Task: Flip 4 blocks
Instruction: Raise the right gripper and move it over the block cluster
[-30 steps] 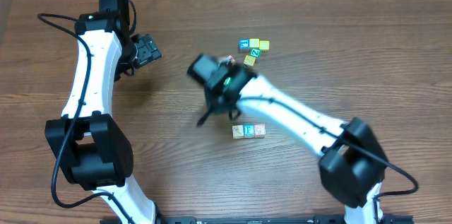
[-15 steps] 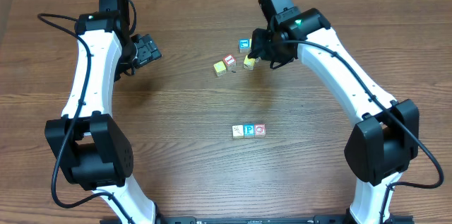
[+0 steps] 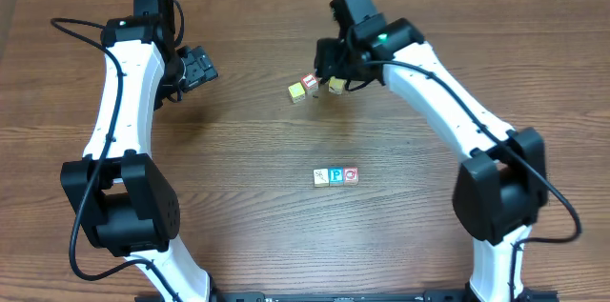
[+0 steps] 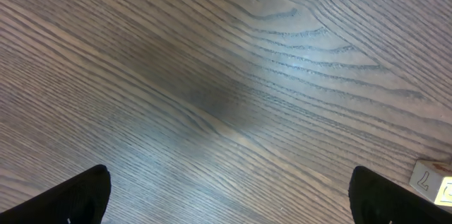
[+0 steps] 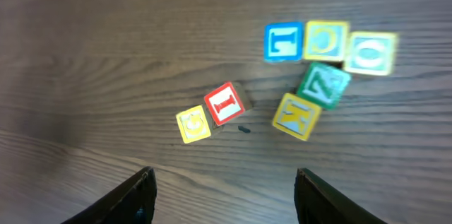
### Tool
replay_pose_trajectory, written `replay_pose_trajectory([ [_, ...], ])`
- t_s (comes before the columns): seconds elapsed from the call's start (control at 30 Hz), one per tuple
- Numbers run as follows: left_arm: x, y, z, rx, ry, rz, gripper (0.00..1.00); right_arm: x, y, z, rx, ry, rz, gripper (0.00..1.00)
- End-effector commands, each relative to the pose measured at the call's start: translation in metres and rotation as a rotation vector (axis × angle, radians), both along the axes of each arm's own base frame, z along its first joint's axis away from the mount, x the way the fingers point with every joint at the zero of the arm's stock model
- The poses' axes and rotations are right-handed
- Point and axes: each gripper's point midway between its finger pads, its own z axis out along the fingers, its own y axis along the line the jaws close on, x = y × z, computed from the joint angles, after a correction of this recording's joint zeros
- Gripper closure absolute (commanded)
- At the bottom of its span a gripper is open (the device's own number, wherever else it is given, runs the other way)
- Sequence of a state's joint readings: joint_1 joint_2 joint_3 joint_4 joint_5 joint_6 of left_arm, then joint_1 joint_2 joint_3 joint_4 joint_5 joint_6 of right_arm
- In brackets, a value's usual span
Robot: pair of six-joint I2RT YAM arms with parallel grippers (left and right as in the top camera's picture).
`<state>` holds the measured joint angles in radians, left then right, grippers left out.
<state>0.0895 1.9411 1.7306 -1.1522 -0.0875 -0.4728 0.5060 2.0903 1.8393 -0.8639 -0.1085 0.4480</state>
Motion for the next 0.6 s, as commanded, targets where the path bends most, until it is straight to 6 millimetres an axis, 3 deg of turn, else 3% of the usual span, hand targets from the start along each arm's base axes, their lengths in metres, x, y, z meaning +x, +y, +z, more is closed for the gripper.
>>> replay_pose_trajectory([
  [0.0,0.003,0.003,0.012,0.009,-0.035,0.018,0.0,0.002,0.011,-0.018,-0.042,-0.008,0.044,0.36],
  [0.17,0.003,0.003,0.012,0.009,-0.035,0.018,0.0,0.015,-0.008,-0.043,-0.161,-0.024,-0.078,0.37],
  [0.4,0.003,0.003,0.012,0.009,-0.035,0.018,0.0,0.02,-0.018,-0.074,-0.173,0.034,-0.167,0.38],
  [0.57,0.003,0.003,0.012,0.009,-0.035,0.018,0.0,0.022,-0.018,-0.088,-0.182,0.047,-0.168,0.47],
])
